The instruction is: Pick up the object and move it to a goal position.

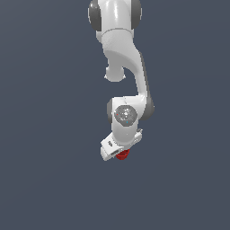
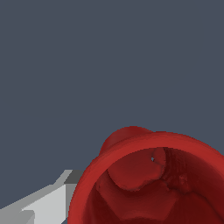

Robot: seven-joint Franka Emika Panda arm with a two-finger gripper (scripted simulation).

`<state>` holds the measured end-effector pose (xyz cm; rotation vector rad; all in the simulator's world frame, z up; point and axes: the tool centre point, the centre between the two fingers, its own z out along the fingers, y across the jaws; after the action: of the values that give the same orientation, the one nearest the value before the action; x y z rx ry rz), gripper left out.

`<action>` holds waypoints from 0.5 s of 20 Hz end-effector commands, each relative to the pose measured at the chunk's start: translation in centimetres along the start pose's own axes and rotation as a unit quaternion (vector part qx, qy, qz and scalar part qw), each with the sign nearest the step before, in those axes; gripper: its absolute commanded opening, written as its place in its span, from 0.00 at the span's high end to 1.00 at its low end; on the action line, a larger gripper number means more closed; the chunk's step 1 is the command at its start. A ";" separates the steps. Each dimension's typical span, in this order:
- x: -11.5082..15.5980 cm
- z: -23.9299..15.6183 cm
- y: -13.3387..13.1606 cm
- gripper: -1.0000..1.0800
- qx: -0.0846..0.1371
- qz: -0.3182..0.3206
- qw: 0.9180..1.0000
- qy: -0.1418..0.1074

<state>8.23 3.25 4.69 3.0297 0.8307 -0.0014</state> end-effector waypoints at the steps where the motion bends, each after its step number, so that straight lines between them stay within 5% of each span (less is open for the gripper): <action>1: 0.0 0.0 0.0 1.00 0.000 0.000 1.000 0.000; 10: -1.8 -1.8 1.6 1.00 0.000 0.000 1.000 0.000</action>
<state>7.60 1.65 5.80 3.0303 0.8332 -0.0058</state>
